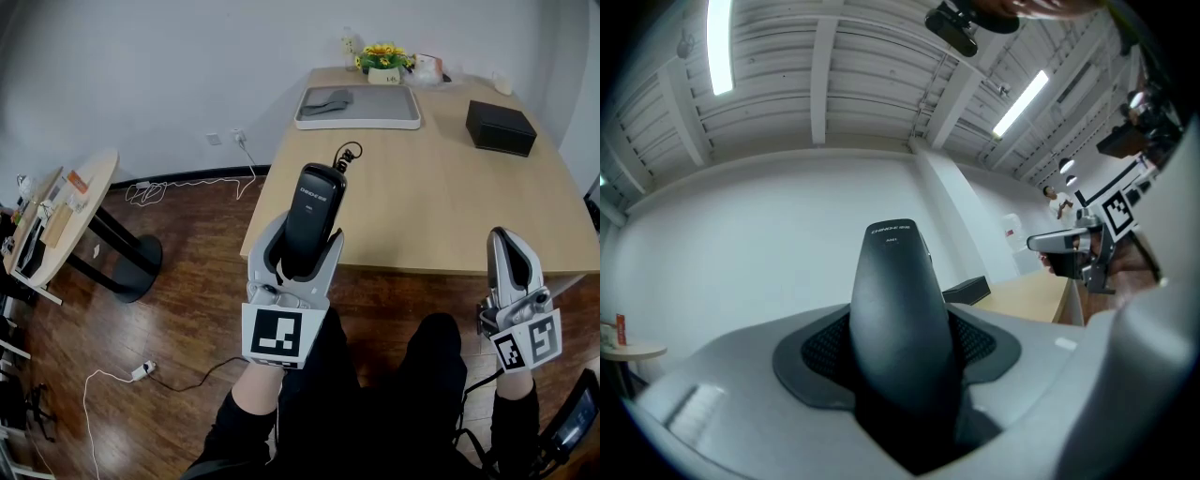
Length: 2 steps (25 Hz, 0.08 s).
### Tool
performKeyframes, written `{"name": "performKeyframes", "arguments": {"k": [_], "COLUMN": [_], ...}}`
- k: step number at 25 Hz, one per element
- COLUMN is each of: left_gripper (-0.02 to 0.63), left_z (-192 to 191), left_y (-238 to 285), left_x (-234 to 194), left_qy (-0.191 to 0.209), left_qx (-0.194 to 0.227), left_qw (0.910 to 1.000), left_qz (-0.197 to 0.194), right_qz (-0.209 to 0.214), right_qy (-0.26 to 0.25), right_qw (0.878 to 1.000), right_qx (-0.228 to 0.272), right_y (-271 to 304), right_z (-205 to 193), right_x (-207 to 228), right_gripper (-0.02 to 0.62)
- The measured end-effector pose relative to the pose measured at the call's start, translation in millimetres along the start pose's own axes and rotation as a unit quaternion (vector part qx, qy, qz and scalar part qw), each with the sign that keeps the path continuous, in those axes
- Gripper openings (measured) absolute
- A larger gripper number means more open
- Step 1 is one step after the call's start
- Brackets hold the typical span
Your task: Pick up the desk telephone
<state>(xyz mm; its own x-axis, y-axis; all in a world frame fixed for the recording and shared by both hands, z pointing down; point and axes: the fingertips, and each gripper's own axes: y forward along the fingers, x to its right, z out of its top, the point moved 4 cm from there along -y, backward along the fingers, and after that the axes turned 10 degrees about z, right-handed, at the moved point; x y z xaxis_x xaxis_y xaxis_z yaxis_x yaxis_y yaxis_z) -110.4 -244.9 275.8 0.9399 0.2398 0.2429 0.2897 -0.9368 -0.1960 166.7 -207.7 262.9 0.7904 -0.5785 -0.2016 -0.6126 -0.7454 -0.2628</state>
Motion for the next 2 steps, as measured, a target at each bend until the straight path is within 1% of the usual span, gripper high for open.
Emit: {"name": "performKeyframes", "arguments": {"k": [2], "left_gripper": [0.264], "left_z": [-0.5], "left_y": [0.2], "left_x": [0.4], "left_qy": [0.001], "left_qx": [0.0], "left_qw": [1.0], "left_qz": [0.0], "right_qz": [0.0], "right_qy": [0.0], "right_qw": [1.0], "right_qx": [-0.001], "right_y": [-0.6], "right_z": [-1.2], "right_x": [0.3], "right_gripper": [0.0]}}
